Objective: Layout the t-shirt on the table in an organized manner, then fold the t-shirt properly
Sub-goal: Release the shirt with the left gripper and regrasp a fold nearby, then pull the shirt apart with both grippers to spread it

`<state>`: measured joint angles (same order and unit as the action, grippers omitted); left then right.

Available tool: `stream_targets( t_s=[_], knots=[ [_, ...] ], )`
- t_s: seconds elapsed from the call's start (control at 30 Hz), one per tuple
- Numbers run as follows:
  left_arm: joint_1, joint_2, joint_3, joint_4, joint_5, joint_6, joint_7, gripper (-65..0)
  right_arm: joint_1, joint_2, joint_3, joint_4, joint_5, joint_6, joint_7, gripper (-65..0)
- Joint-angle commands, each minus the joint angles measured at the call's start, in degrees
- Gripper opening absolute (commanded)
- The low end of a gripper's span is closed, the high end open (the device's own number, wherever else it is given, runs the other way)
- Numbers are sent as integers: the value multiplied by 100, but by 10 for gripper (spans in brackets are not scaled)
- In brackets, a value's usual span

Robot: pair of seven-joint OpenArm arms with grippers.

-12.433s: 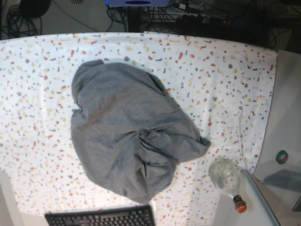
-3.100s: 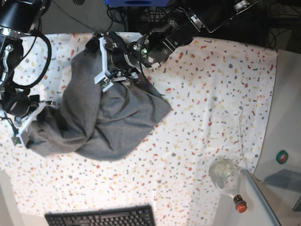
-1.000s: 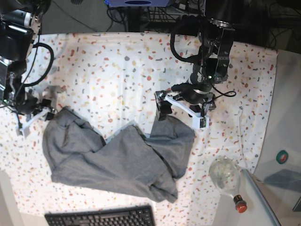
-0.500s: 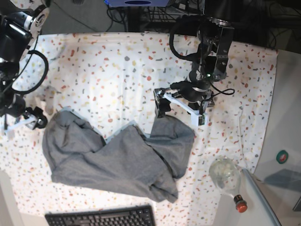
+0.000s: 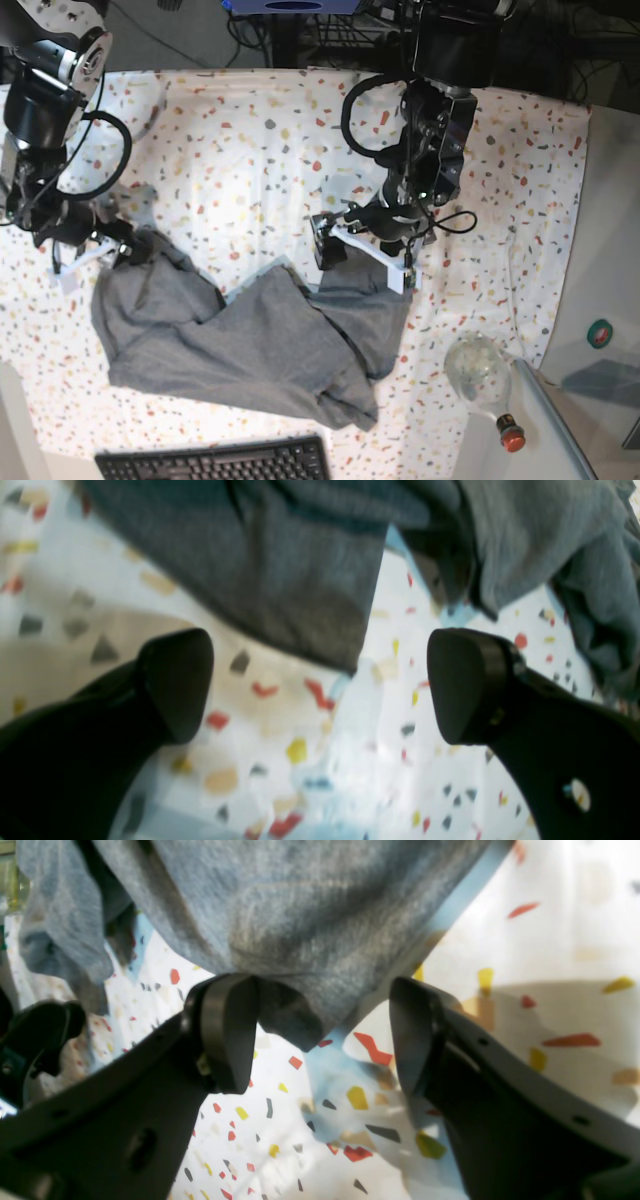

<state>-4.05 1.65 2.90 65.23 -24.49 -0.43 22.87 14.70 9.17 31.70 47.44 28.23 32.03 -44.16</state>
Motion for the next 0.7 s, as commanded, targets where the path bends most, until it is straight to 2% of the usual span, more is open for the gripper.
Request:
stream_targets(
  t_s=[0.0,0.13,0.27,0.33,0.37,0.4,0.47,0.5,0.53,0.6,0.67],
  knots=[
    [-74,86,5,-5,-70,-50,-94,0,152,90,8,69,56,72,43,-260],
    [-285,182,22,-479,-78,-50,-410,0,117,72,8,52,56,72,16,-260],
    [-575,358,5,-1183,-78,-23,-428,0,64,72,8,69,56,72,34,-260],
    [-671,376,5,-1499,-78,-23,-437,-95,64,72,8,60,56,72,43,-263],
    [-698,402,5,-1596,-78,-23,-437,-201,64,72,8,52,56,72,43,-278],
    [-715,420,5,-1640,-78,-23,-410,-327,64,72,8,43,56,72,51,-318],
    [-698,420,5,-1631,-78,-23,-402,-650,64,72,16,60,56,72,51,-480],
    [-680,411,5,-1561,-78,-15,-384,-650,64,90,34,69,56,72,51,-587],
    [-654,402,5,-1429,-78,-6,-358,-650,55,107,34,78,56,80,25,-650],
    [-487,191,5,-1042,-78,-6,82,-650,55,134,43,87,56,80,-54,-650],
    [-329,6,5,-365,-78,-6,627,-650,29,353,52,87,56,80,-327,-650]
  ],
)
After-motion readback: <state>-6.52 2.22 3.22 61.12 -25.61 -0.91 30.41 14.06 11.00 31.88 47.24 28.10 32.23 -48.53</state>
